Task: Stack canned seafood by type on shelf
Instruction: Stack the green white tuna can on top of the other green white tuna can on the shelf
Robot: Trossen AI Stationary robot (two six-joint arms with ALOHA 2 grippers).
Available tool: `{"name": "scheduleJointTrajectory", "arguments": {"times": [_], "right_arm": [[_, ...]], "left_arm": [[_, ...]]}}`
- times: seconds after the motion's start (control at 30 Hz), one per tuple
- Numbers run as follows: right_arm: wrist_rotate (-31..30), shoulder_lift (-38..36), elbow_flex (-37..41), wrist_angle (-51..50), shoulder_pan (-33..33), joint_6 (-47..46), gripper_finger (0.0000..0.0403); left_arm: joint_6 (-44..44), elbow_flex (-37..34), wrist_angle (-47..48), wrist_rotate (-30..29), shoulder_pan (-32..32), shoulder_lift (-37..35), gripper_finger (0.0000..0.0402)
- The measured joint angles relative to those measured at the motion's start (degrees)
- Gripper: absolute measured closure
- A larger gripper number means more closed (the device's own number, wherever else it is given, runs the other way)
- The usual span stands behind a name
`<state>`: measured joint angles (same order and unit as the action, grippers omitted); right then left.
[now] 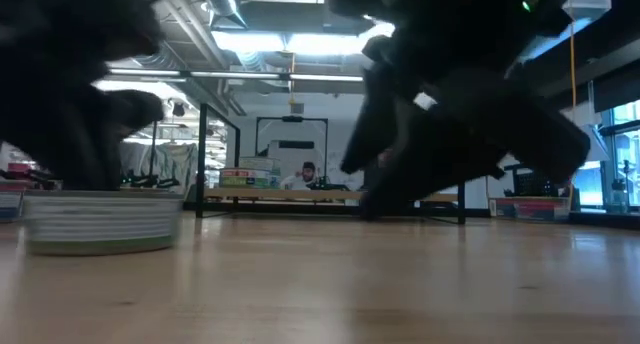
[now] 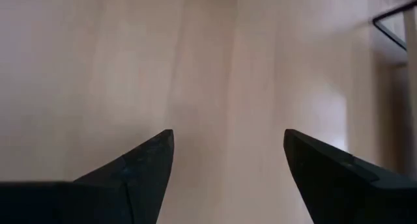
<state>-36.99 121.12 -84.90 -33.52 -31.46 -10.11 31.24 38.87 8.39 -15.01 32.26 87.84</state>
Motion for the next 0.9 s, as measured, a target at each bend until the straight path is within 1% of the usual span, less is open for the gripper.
{"name": "scheduleJointTrajectory", "arguments": {"times": [0.13,0.27,0.43,0.53,0.67,0.8,0.9], "right_arm": [[-1.9,0.0,0.0,-5.7,0.0,0.0,0.0114],[-2.0,0.0,0.0,-10.3,0.0,0.2,0.0114],[-2.0,0.0,0.0,-16.1,0.0,-0.4,0.0114],[-2.3,-0.2,0.0,-18.1,0.0,-1.6,0.0114],[-1.9,-1.2,0.0,-19.5,-0.7,-1.8,0.0114],[0.5,-2.4,0.0,-18.7,-0.8,-0.7,0.0114],[1.7,-3.6,0.0,-16.8,-0.8,-0.1,0.0114]], "left_arm": [[-4.1,-0.4,-4.9,0.4,-4.5,1.2,0.0329],[-7.2,-0.3,-12.2,1.1,-8.0,4.7,0.0329],[-9.6,-0.2,-20.6,1.5,-11.1,9.0,0.0329],[-10.3,-0.2,-24.0,1.8,-12.3,9.9,0.0329],[-10.2,1.8,-19.8,2.1,-12.2,8.3,0.0329],[-8.3,2.9,-15.0,2.0,-10.6,3.7,0.0329],[-7.8,1.6,-13.6,-1.5,-9.0,1.2,0.0329]]}}
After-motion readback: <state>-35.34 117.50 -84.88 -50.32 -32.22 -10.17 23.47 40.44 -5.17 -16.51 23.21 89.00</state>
